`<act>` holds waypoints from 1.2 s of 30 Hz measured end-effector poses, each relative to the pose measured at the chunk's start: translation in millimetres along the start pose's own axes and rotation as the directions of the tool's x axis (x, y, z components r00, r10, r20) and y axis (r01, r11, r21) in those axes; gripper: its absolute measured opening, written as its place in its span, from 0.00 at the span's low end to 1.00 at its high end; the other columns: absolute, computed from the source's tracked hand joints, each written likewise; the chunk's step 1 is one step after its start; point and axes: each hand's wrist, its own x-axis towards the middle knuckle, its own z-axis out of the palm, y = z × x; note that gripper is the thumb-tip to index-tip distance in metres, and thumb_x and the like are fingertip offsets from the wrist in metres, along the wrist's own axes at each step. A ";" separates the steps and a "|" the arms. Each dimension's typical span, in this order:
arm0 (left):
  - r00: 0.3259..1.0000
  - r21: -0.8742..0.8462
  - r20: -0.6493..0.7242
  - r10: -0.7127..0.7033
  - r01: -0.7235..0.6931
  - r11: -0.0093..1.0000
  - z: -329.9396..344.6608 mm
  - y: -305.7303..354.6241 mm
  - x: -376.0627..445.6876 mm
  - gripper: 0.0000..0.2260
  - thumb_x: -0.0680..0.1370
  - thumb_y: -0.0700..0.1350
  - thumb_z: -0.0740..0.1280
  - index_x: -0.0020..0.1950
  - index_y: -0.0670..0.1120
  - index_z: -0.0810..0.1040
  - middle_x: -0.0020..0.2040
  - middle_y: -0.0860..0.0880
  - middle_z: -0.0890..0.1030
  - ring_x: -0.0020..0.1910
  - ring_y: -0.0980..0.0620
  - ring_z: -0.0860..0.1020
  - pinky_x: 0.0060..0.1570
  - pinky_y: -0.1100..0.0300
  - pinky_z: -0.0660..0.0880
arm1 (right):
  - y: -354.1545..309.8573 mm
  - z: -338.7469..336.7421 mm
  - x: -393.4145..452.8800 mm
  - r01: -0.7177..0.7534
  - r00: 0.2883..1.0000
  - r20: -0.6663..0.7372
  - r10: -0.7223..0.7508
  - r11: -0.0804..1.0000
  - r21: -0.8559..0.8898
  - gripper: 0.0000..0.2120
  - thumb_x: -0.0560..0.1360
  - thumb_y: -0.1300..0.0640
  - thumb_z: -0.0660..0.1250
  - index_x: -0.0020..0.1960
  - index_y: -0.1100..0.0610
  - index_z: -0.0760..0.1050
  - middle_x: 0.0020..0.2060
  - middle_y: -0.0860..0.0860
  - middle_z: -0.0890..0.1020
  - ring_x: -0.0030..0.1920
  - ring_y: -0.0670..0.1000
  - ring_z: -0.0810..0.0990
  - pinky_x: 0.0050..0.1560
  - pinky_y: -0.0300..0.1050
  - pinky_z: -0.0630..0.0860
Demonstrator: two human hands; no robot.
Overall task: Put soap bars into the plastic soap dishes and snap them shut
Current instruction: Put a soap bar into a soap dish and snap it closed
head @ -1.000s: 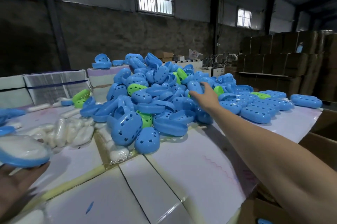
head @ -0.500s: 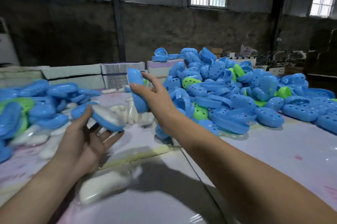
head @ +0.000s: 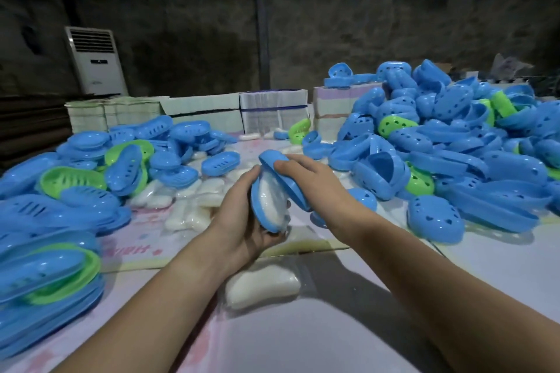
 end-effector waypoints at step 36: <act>0.992 -0.122 -0.003 0.129 -0.128 0.984 3.0 8.3 -8.2 0.19 0.83 0.52 0.65 0.69 0.44 0.77 0.55 0.39 0.85 0.47 0.43 0.87 0.43 0.47 0.85 | -3.9 -1.6 -13.7 -0.069 0.994 0.083 0.069 0.998 0.007 0.19 0.74 0.51 0.70 0.63 0.37 0.73 0.51 0.48 0.84 0.44 0.48 0.79 0.42 0.46 0.73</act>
